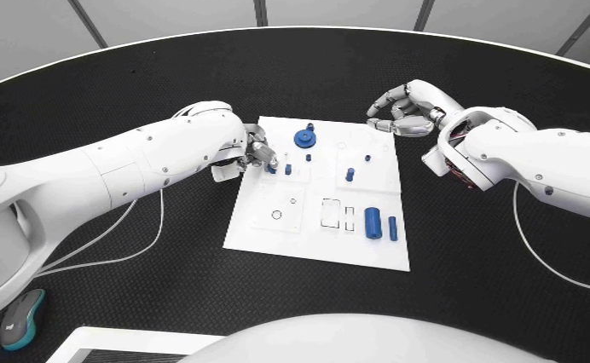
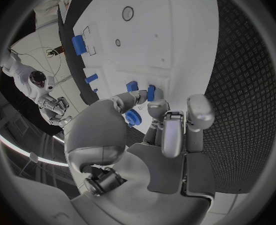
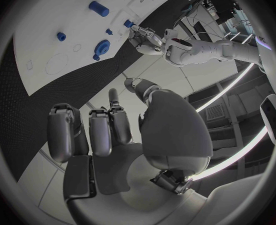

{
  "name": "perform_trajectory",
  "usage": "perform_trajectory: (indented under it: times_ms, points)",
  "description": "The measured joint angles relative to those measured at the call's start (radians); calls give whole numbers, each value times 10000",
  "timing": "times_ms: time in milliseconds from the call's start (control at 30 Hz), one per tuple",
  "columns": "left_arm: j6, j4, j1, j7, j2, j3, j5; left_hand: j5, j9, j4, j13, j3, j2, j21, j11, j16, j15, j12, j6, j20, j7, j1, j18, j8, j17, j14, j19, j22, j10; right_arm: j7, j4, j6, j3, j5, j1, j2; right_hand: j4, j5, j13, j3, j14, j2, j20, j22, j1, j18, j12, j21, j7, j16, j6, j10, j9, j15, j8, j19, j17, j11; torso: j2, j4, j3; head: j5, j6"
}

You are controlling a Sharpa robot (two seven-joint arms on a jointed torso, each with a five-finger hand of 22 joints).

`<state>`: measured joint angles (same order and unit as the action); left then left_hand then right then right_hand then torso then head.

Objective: Assemble the parts on the task board

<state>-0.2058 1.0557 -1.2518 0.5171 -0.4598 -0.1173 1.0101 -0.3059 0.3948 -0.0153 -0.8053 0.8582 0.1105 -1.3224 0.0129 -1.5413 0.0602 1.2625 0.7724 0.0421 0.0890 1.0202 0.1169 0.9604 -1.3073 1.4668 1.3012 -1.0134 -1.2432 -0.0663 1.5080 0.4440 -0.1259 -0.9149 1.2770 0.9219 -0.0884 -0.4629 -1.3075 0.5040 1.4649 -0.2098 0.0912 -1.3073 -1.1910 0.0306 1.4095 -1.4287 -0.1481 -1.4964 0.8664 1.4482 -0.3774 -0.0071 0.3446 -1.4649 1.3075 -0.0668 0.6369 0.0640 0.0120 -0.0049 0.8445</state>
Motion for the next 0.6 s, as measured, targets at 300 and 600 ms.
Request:
perform_trajectory:
  times_ms: [300, 600]
  points:
    - [-260, 11, 7, 40, 26, -1, 2, 0, -43, -137, -266, 2, 34, -102, 31, -98, -1, 137, 4, -15, 3, -37, 0, 44, 0, 1, 116, -226, -122, 2, 8, -1, 0, 0, 0, 12, 27, 0, 1, 27, 0, 0, 0, 0, 0, 0, 0, 0, 0, 0, 0, 0, 0, 0, -1, 0, 0, 0, 0, 2, 0, -28, 23]
    - [-242, -49, 9, 85, 56, -2, 3, 11, -113, -211, -389, -72, 4, -187, 29, -98, 37, 142, 58, -27, -13, -65, 0, 49, 0, -37, 171, -342, -222, -2, 7, 4, 0, 0, 0, 13, 27, 0, 1, 27, 0, 0, 0, 0, 0, 1, 0, 0, 0, 0, 0, 0, -1, 0, -4, 0, -1, 0, -7, 5, 0, -50, 40]
